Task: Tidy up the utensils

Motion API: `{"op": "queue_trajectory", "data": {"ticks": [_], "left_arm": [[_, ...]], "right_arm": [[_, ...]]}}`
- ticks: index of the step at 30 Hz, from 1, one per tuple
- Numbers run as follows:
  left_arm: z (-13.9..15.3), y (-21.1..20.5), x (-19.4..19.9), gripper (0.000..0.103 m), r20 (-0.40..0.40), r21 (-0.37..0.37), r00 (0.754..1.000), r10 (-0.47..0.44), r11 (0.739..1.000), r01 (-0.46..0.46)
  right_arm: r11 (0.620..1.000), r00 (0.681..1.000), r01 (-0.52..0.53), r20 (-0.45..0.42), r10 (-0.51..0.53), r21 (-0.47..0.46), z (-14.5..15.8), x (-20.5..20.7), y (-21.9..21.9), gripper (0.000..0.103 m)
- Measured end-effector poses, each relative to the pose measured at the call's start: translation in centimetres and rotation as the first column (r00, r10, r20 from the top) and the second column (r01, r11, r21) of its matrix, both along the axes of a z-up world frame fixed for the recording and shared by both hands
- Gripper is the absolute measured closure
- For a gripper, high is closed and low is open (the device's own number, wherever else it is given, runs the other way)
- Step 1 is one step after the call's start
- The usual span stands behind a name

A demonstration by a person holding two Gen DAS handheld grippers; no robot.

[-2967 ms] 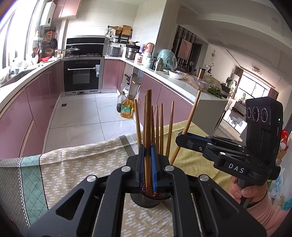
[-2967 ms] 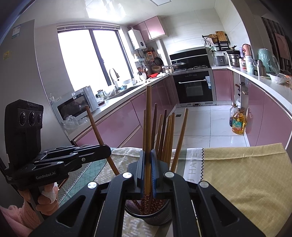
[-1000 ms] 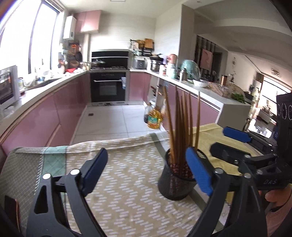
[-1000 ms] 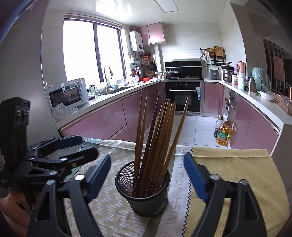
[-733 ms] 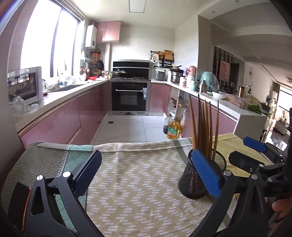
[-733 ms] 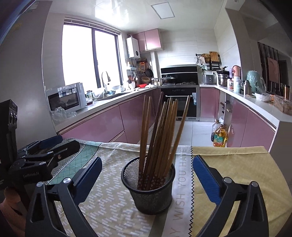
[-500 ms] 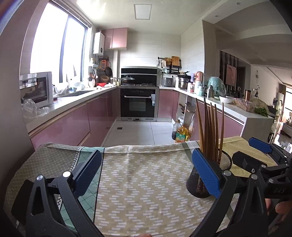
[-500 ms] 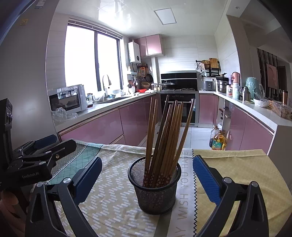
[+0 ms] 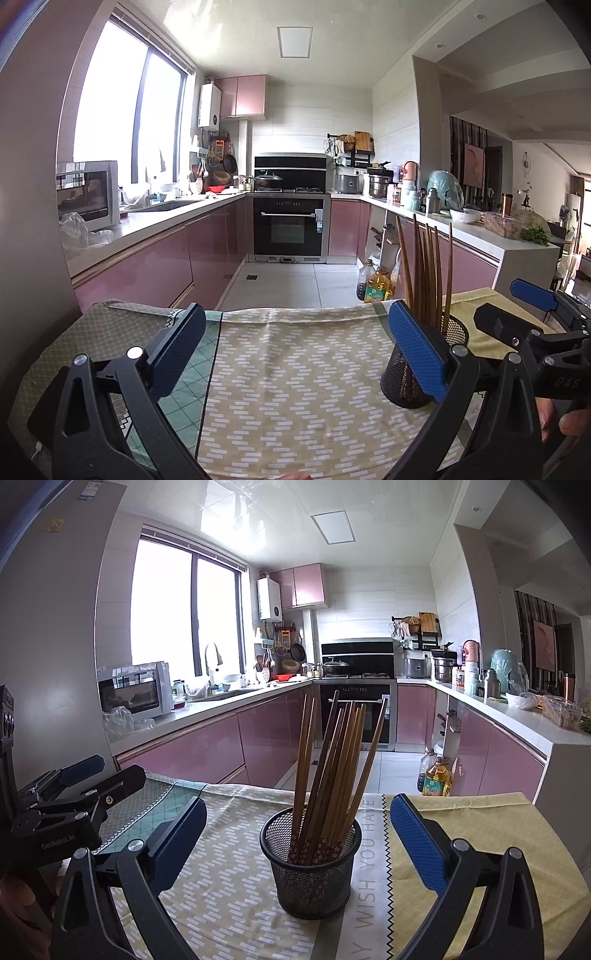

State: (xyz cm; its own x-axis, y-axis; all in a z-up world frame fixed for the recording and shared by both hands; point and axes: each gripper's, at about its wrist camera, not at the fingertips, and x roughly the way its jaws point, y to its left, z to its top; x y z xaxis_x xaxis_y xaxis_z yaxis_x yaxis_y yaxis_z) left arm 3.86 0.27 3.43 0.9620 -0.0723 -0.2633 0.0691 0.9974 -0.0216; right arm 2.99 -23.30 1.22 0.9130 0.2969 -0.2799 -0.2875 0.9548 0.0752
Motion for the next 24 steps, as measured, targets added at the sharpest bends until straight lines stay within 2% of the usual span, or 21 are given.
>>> {"op": "queue_trajectory", "data": {"ticks": [24], "left_arm": [[0.66,0.05,-0.93,0.006,0.023,0.001,1.000,0.011,1.000,-0.011]], "right_arm": [[1.000,0.999,0.008,0.031,-0.008,0.003,0.59,-0.68,0.12,0.006]]}}
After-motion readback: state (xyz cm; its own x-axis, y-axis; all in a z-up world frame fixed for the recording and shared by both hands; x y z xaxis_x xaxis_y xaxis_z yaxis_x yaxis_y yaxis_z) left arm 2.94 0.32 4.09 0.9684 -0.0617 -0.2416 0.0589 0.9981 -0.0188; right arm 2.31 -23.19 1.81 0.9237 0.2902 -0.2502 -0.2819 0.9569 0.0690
